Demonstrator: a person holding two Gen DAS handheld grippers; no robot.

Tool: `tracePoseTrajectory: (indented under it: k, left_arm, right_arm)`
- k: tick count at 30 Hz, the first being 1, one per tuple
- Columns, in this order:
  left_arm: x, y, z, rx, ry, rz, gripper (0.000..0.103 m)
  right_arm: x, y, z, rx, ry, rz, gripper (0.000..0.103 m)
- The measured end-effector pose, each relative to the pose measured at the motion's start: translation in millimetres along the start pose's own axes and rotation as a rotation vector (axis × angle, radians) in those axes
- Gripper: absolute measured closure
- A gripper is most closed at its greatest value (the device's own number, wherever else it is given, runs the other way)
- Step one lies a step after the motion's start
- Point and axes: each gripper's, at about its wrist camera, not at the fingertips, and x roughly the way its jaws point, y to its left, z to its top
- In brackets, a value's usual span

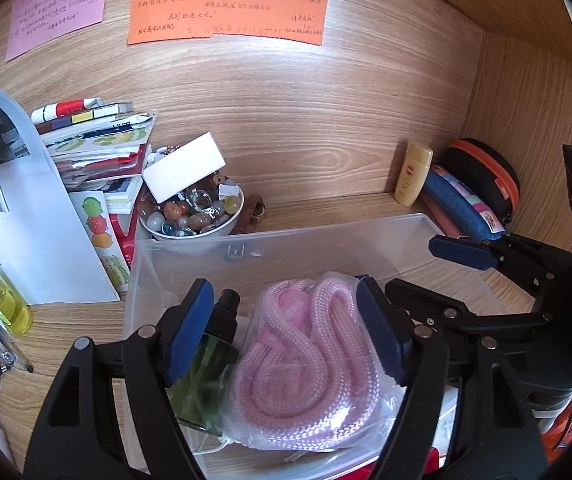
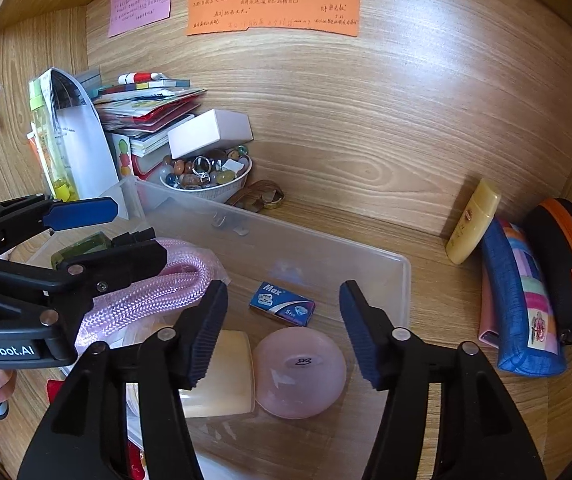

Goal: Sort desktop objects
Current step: 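Lower both items into the clear box and open both grippers, then move both grippers back out of the box toward the loose items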

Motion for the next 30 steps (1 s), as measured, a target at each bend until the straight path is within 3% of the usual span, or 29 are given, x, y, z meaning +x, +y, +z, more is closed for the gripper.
tracePoseTrajectory:
  k: [5, 12, 16, 27, 30]
  left_arm:
    - [-3, 3, 1, -0.007, -0.008, 0.011, 0.025]
    - [-15, 7, 2, -0.010, -0.048, 0.035, 0.017]
    - [-27, 5, 3, 0.005, -0.089, 0.061, 0.009]
    - [-57, 0, -6, 0.054, -0.101, 0.106, 0.007]
    - [-69, -1, -13, 0.072, -0.108, 0.113, 0.007]
  right_arm:
    - [-4, -2, 1, 0.006, -0.020, -0.026, 0.031]
    - [-9, -2, 2, 0.009, -0.041, -0.033, 0.021]
    - [-11, -1, 1, 0.012, -0.046, -0.021, 0.020]
    - [-32, -4, -3, 0.032, -0.034, 0.026, 0.014]
    - [-40, -3, -13, 0.016, -0.025, -0.003, 0.014]
